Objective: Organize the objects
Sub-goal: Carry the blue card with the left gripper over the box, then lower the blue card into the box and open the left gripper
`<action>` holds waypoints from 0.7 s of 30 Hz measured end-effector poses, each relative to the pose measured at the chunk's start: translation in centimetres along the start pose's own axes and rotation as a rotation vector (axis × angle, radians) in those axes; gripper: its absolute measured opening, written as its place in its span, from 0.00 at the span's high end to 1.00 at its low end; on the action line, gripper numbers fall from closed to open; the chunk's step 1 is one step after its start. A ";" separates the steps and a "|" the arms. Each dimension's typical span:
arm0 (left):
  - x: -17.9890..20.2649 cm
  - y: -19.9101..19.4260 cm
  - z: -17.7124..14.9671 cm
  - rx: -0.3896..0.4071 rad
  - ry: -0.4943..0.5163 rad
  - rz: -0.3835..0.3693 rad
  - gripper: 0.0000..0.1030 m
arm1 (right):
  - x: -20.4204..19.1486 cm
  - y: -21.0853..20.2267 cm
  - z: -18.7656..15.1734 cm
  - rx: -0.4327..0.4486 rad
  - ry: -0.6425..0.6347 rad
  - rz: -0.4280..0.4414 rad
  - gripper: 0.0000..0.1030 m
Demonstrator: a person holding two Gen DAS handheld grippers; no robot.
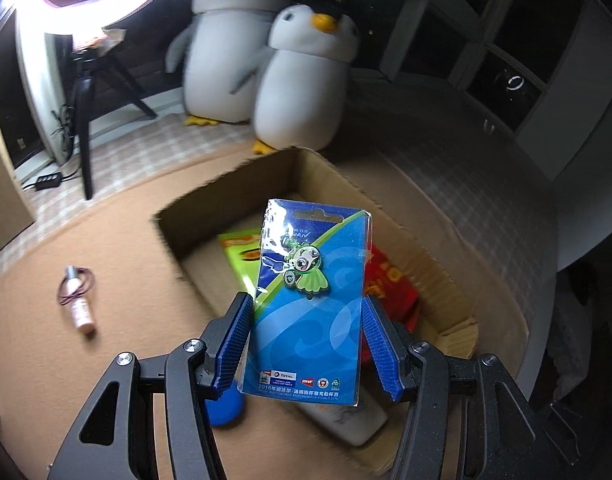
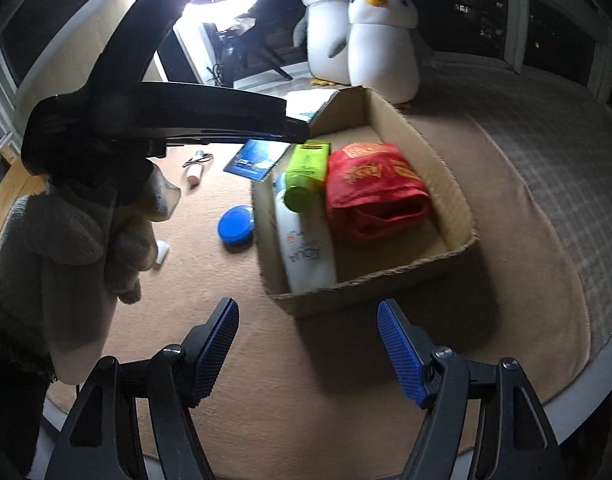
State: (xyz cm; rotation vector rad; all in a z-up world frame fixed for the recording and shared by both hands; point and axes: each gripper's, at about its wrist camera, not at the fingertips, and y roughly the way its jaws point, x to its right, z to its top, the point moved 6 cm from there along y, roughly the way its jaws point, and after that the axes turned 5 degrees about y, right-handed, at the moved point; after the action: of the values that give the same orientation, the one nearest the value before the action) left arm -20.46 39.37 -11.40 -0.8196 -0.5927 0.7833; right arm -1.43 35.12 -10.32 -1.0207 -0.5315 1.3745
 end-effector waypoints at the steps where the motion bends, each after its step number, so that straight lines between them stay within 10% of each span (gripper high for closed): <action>1: 0.4 0.3 0.1 -0.003 0.003 -0.004 0.42 | 0.2 0.0 0.0 0.000 0.002 -0.001 0.34; 21: 0.9 -1.2 -0.8 -0.001 -0.002 -0.012 0.35 | -0.2 0.2 -0.9 -0.018 -0.002 0.010 0.34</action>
State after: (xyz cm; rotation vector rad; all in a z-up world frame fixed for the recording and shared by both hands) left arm -18.91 39.29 -10.72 -0.8154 -0.5993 0.7728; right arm -0.84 34.62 -10.91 -1.0378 -0.5423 1.3817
